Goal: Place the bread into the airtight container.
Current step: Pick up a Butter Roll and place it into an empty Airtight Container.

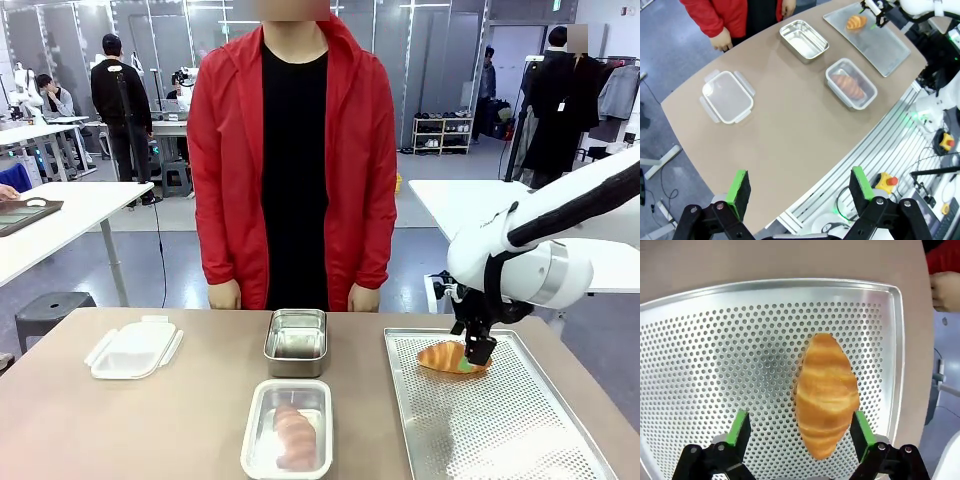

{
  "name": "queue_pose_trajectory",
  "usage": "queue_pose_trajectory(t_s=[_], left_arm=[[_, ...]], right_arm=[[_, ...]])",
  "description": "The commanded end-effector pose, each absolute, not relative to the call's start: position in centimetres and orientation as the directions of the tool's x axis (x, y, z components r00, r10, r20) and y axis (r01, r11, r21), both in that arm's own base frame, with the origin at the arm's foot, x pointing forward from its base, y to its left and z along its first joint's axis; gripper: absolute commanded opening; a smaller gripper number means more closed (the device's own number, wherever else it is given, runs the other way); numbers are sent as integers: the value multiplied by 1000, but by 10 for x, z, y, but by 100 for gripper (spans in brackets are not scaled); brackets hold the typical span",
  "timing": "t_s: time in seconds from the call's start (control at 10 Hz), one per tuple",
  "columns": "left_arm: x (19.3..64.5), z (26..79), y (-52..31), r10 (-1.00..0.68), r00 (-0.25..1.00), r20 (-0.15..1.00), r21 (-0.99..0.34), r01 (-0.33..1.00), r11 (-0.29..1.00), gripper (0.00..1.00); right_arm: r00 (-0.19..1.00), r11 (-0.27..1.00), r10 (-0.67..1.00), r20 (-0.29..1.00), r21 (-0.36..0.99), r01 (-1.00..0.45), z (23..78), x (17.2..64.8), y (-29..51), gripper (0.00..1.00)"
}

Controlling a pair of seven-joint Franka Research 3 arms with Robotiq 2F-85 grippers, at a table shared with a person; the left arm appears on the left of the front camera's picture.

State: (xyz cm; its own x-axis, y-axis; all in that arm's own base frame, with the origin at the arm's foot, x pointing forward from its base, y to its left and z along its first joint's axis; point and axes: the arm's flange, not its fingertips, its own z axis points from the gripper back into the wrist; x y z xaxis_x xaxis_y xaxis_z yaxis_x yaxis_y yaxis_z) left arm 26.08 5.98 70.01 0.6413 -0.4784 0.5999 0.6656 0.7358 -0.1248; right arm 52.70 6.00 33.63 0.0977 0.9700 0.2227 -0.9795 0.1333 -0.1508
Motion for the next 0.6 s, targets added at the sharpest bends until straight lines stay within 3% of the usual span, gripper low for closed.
queue_pose_trajectory(t_s=[0.0,0.5], left_arm=[[261,701,60,-485,631,605,-126,677,725,100],[261,701,60,-485,631,605,-126,677,725,100]], right_arm=[[86,118,979,185,-172,-978,327,539,56,100],[69,93,985,157,-148,-985,304,554,58,100]])
